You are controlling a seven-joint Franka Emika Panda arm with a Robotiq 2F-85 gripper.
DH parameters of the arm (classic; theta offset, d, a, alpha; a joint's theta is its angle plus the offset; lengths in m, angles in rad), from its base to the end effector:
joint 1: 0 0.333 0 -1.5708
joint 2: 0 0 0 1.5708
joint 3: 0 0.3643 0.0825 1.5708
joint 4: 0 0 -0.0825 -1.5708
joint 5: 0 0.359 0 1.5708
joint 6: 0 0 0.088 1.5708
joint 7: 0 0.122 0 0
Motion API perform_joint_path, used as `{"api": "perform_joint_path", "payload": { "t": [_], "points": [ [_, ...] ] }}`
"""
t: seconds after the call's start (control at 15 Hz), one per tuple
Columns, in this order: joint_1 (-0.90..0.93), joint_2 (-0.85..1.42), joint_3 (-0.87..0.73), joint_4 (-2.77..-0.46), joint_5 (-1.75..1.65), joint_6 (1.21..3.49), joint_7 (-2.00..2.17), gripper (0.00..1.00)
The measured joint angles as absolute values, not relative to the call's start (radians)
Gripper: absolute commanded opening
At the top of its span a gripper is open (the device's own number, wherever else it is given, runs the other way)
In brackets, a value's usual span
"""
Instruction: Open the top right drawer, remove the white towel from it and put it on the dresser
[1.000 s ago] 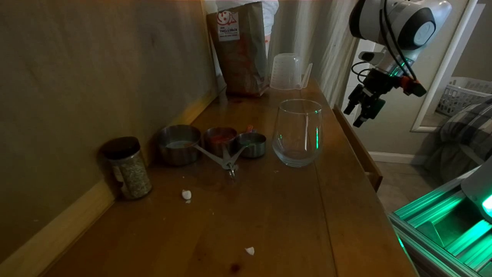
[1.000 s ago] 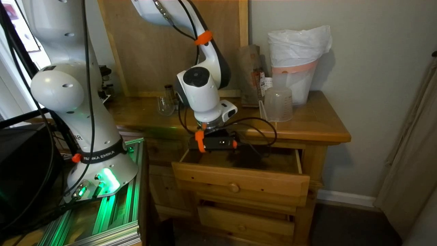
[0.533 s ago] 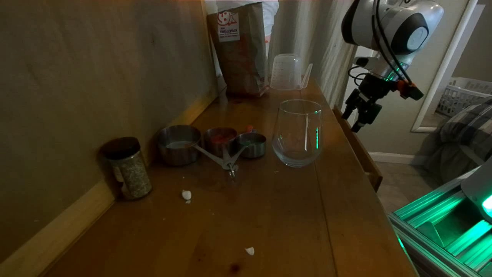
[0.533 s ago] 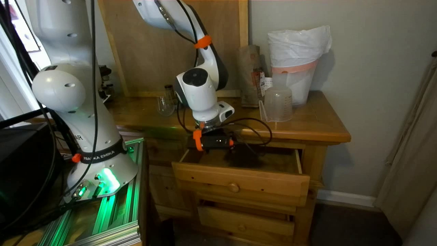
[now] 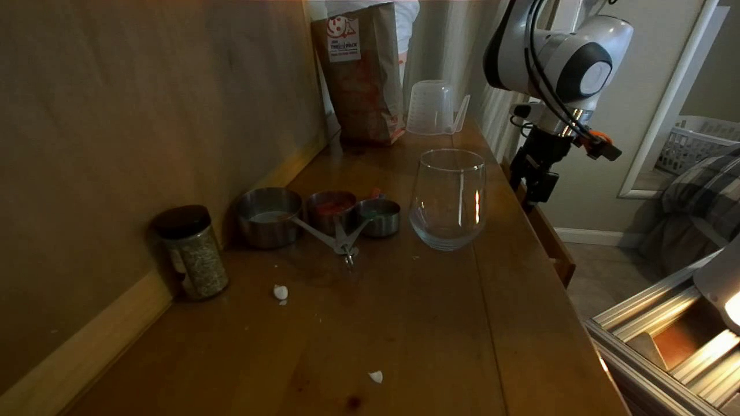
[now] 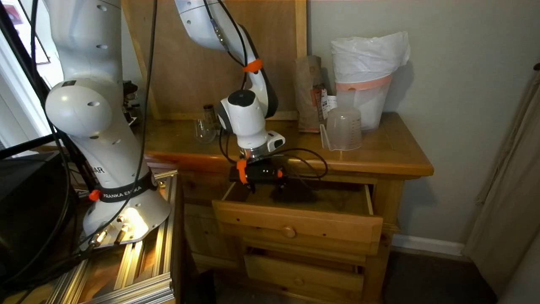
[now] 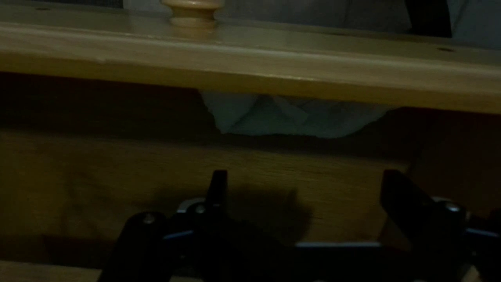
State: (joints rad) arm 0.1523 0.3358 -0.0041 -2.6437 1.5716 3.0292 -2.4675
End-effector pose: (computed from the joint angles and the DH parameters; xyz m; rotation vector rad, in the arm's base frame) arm 0.3654 -0.0202 0.1795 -2.6655 -1.5503 -0.2959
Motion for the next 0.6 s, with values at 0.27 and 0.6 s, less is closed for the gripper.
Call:
{"api": "perform_joint_path", "payload": {
  "t": [0.27,0.6],
  "points": [
    [0.146,0.398,-0.015,-2.602,1.572,3.029,-2.468,1.00],
    [0.145,0.470,-0.017,-2.557,1.572,3.028,-2.468,1.00]
  ]
}}
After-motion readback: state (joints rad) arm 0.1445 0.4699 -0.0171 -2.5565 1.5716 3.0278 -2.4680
